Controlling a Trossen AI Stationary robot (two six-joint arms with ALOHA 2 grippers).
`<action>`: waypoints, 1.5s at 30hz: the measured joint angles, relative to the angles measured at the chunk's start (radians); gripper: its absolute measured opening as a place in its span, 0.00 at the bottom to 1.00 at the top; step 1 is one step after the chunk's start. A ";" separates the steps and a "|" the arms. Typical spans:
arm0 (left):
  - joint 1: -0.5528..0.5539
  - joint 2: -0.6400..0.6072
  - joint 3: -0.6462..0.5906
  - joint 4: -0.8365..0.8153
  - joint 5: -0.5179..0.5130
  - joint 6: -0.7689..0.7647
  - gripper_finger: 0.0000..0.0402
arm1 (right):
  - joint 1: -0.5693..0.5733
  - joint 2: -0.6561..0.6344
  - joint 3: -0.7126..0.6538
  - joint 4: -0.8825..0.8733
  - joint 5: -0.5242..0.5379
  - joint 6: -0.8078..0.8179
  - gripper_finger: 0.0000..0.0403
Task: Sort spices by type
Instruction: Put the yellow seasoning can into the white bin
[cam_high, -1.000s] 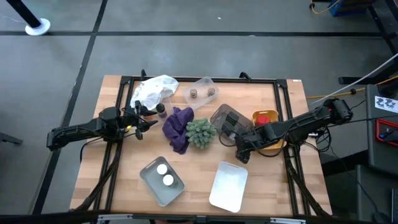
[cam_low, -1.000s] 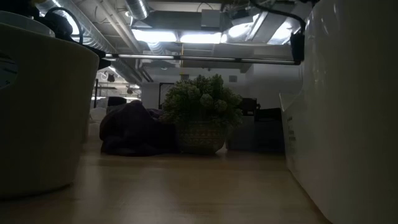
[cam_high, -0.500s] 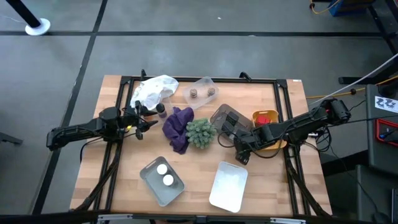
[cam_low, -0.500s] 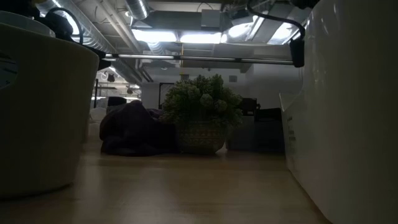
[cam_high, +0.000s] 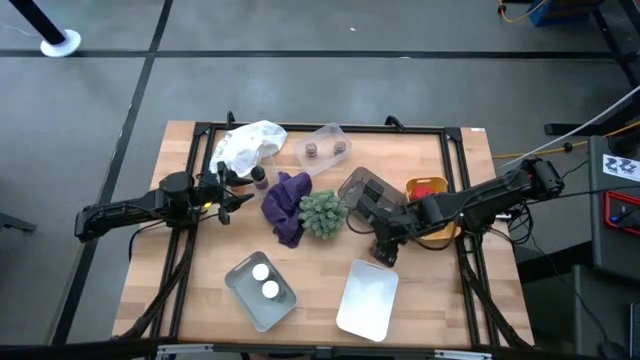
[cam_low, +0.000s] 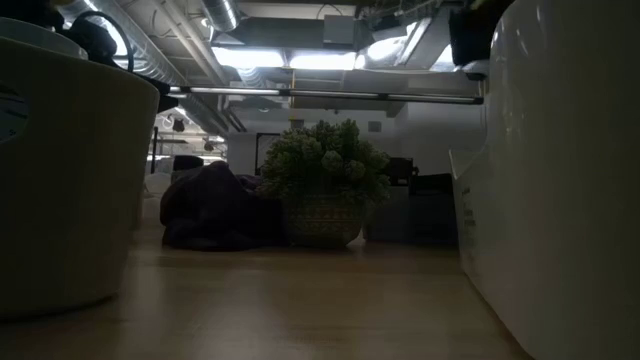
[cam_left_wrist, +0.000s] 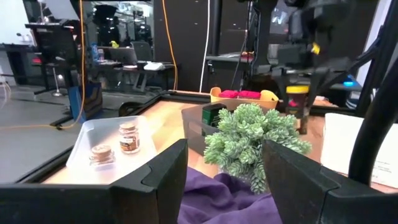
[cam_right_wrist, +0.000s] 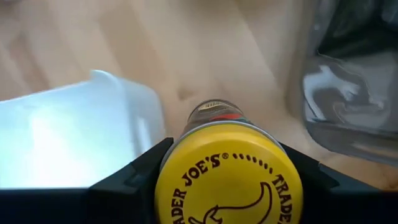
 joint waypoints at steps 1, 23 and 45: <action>0.000 0.000 0.000 0.000 0.000 0.004 0.48 | 0.000 0.000 0.015 -0.004 -0.002 -0.007 0.55; 0.000 0.000 0.000 0.000 0.000 0.024 0.48 | 0.096 -0.001 0.246 -0.046 -0.043 -0.063 0.56; 0.000 0.025 0.000 0.000 0.000 0.018 0.48 | 0.366 0.231 0.245 0.014 0.116 0.017 0.56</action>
